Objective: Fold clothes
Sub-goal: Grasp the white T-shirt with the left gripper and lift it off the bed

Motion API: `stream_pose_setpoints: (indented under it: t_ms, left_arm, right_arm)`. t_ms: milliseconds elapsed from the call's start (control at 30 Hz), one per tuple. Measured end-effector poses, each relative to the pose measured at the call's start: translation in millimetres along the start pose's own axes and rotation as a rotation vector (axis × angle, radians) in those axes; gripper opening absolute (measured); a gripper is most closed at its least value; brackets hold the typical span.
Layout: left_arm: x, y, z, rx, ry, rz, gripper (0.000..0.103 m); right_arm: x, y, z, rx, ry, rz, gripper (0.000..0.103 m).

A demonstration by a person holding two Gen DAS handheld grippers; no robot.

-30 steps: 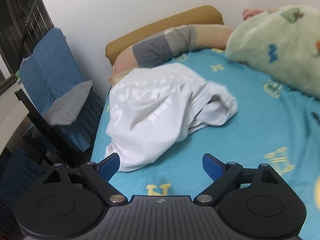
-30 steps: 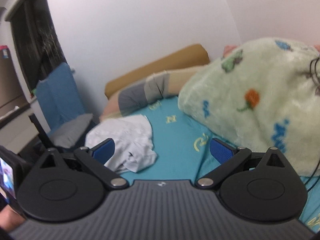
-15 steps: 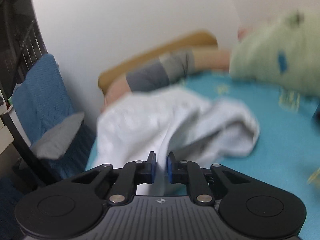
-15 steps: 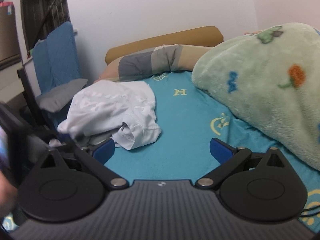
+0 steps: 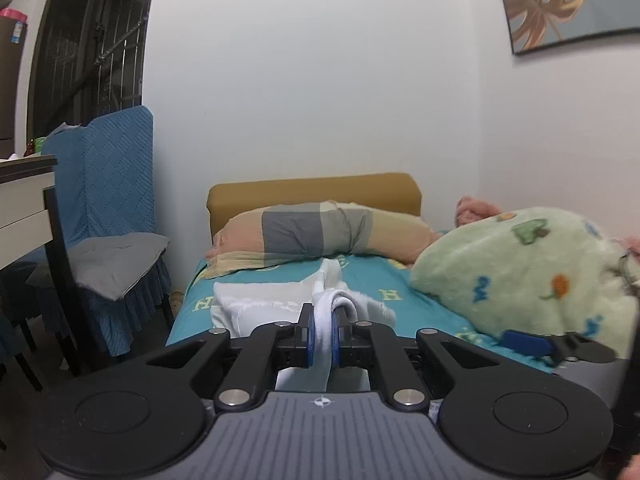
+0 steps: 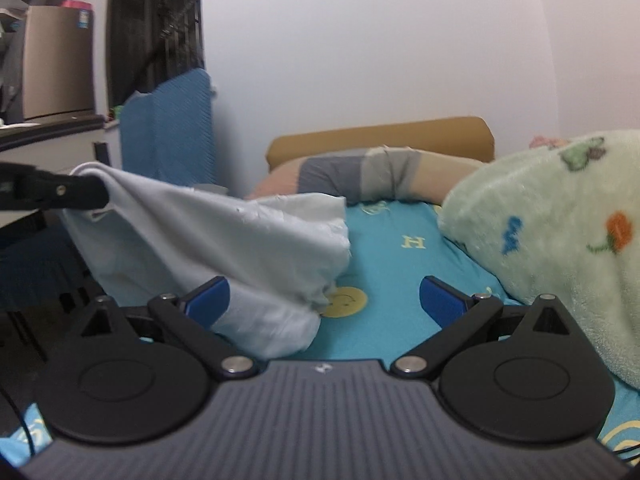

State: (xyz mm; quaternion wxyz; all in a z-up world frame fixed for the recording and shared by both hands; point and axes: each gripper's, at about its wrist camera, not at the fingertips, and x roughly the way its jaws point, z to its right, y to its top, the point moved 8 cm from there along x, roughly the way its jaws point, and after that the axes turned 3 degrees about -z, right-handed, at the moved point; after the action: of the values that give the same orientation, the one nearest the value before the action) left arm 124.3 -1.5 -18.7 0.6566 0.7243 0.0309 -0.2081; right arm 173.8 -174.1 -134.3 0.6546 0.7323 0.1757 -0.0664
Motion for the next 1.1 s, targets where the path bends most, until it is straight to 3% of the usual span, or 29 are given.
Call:
stream_pose_setpoints:
  t_ms: [200, 367, 500, 667, 800, 933, 1033, 1100]
  left_arm:
    - [-80, 9, 4, -0.059, -0.034, 0.098, 0.008]
    - [-102, 2, -3, -0.099, -0.067, 0.132, 0.009]
    - [-86, -12, -14, -0.129, -0.06, 0.074, 0.009]
    - [-56, -33, -21, -0.188, -0.095, -0.054, 0.009]
    - [-46, -41, -9, -0.179, -0.131, -0.085, 0.008]
    - [-42, -40, -7, -0.168, -0.114, -0.065, 0.008]
    - [-48, -31, -18, -0.215, -0.092, -0.025, 0.008]
    - [-54, -24, -28, -0.271, -0.088, -0.009, 0.008]
  right_arm:
    - [-41, -6, -35, -0.016, 0.119, -0.027, 0.103]
    - [-58, -13, -77, -0.057, 0.223, -0.027, 0.103]
    - [-47, -8, -80, -0.07, 0.146, 0.012, 0.103]
    - [-32, -4, -34, 0.054, -0.03, -0.005, 0.103]
    - [-15, -19, -8, 0.097, -0.119, -0.107, 0.103]
    - [2, -52, -2, 0.114, -0.112, -0.298, 0.103]
    - [1, -66, 6, 0.068, -0.182, -0.374, 0.103]
    - [-1, -71, 12, 0.113, -0.19, -0.388, 0.103]
